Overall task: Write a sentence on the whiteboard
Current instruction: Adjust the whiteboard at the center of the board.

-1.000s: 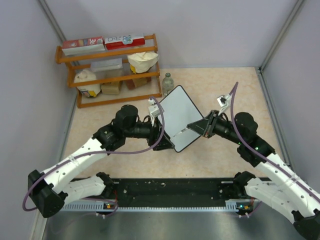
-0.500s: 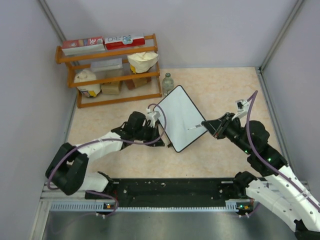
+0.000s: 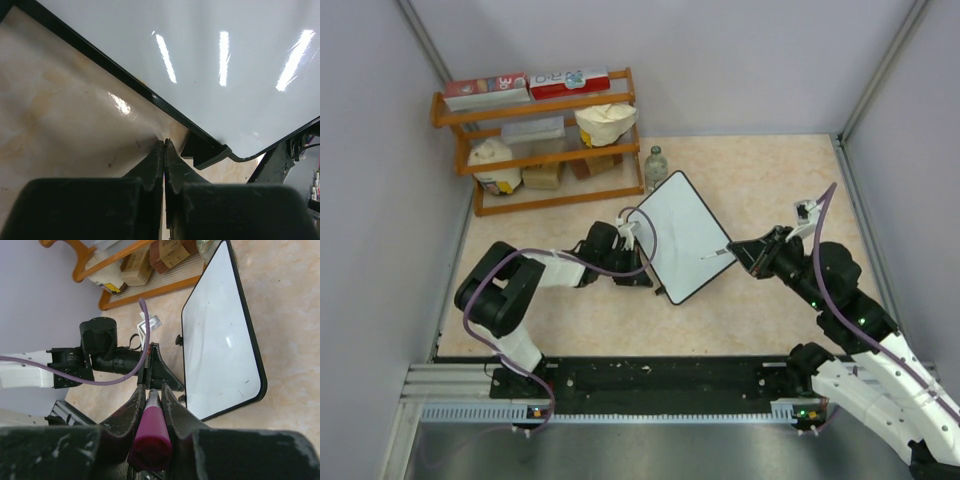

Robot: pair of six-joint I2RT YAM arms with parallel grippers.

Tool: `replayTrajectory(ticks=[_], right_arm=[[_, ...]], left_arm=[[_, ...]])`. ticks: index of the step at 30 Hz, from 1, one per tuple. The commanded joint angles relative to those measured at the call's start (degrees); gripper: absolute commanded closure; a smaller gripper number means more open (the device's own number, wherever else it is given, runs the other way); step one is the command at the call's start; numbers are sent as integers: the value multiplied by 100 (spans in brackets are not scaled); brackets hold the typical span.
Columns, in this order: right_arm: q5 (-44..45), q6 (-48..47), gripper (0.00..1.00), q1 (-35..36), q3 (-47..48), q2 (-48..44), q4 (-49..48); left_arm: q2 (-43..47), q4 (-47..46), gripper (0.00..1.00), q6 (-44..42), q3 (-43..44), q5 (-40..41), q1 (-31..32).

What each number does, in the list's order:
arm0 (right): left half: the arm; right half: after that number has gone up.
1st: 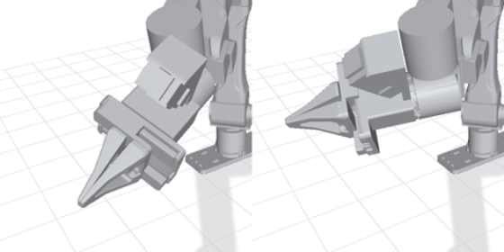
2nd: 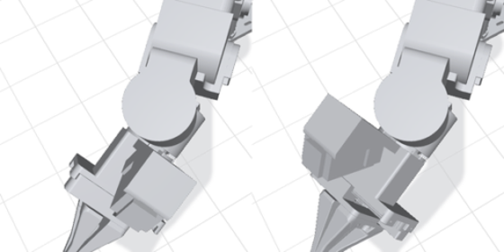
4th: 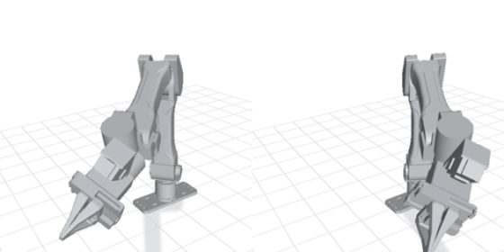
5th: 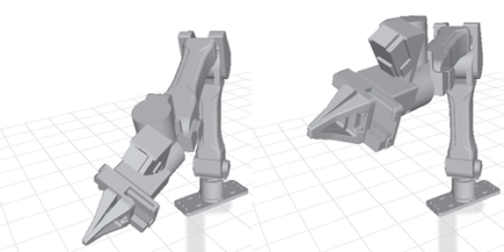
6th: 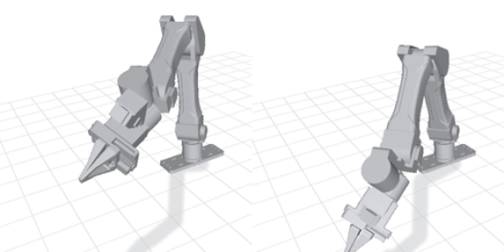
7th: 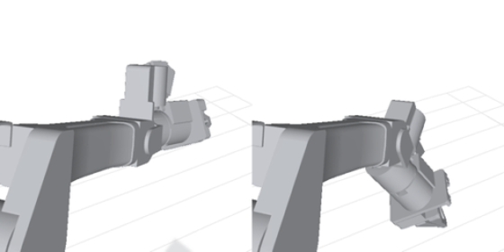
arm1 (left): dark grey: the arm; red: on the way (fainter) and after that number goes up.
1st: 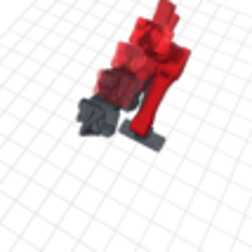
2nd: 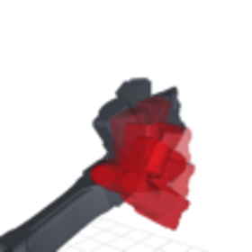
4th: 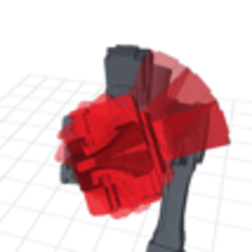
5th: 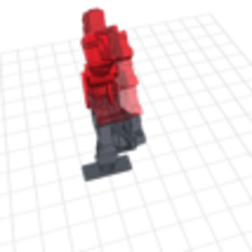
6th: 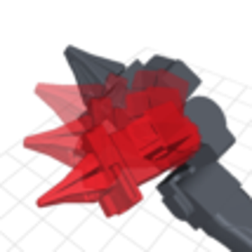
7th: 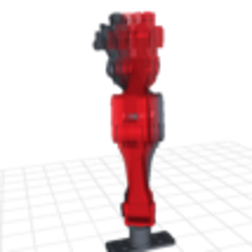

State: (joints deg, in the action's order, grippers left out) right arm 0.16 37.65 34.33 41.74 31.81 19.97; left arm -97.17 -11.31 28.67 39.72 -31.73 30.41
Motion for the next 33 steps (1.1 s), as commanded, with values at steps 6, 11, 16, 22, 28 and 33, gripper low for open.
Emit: replayTrajectory(ticks=[6, 11, 16, 22, 28, 33], right_arm=[[186, -152, 100, -31, 274, -88, -28], [265, -170, 100, -31, 274, -114, -10], [379, -188, 100, -31, 291, -114, 51], [853, -179, 100, -40, 379, -245, 375], [1696, -205, 100, -40, 528, -711, 921], [2145, -293, 100, -49, 616, -1098, 1150]], left_arm=[[-285, -828, 100, 218, -465, -27, 280], [-356, -1101, 100, 543, -466, 183, 948], [-706, -882, 100, 614, 87, 544, 1871], [-1559, -688, 100, 675, 1273, 676, 2486], [-2139, -600, 100, 728, 2276, 738, 2592], [-1975, -670, 100, 658, 2435, 773, 2601]])
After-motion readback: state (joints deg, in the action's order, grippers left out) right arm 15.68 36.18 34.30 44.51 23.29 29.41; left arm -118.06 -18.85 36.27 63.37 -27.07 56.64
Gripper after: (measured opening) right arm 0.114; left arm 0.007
